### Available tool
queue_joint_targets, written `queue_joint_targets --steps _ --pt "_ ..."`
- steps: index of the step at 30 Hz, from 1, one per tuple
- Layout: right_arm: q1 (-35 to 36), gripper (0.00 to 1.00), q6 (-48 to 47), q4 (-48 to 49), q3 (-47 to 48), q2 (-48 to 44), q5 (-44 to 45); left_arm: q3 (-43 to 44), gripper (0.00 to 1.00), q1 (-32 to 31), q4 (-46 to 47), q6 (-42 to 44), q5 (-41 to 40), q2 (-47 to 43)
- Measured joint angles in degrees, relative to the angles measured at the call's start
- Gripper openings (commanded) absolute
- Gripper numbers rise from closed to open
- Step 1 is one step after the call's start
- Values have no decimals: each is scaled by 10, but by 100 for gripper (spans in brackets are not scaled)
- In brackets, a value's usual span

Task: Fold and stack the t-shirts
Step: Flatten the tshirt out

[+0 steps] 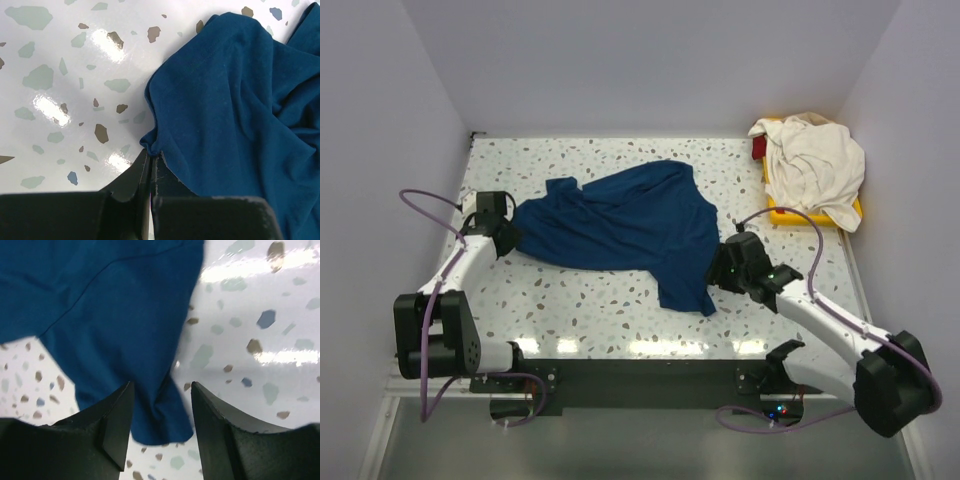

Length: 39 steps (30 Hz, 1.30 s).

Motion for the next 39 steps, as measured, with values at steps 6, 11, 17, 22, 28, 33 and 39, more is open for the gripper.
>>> queue_joint_targets --steps 6,11,17,22,28,33,39 --pt "-70 45 -5 65 2 89 -12 0 0 0 0 6 8 0" --pt "-110 38 -3 113 28 154 -19 0 0 0 0 7 13 0" --pt "-135 36 0 159 64 225 -22 0 0 0 0 11 15 -1" --pt "-137 33 0 182 89 275 -21 0 0 0 0 14 18 -4" --pt "-137 41 -1 192 94 294 -5 0 0 0 0 17 22 -4" --pt "-137 44 -7 189 94 291 16 0 0 0 0 19 24 -7" --pt "-137 45 -15 178 96 282 25 0 0 0 0 20 24 -12"
